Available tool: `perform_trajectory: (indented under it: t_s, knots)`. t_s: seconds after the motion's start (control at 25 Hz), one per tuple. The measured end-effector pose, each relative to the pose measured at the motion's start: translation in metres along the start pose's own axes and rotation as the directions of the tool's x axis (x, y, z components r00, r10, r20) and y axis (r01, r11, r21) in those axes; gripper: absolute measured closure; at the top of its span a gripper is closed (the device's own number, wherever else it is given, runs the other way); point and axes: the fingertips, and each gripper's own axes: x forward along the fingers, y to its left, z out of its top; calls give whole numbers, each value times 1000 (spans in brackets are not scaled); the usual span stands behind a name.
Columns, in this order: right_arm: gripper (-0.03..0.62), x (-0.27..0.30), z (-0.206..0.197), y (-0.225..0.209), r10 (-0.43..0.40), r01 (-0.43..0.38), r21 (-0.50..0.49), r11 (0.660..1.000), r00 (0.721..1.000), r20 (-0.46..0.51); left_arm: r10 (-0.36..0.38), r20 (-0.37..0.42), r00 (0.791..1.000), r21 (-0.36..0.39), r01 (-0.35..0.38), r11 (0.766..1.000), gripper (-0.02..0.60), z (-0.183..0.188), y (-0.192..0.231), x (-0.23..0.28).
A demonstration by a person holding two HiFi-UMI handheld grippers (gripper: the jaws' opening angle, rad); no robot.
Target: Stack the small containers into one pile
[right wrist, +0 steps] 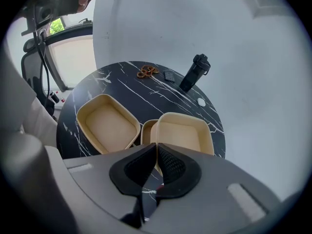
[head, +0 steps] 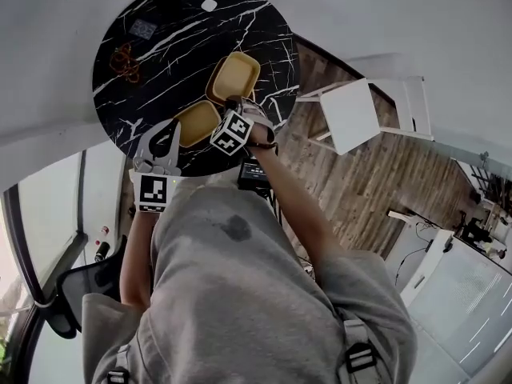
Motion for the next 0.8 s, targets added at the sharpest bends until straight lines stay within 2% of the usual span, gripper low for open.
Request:
perform_trajectory:
  t_s: [0.28, 0.8]
  knots:
    - [568, 11, 3, 16, 11, -12, -19, 1000, 1000, -8, -30, 8, 1000, -9, 30, 1000, 581, -2, -13, -1]
    - [568, 30, -2, 25, 32, -31, 9, 999, 998, -52, -29, -17, 999, -21, 29, 999, 581, -20, -15, -20]
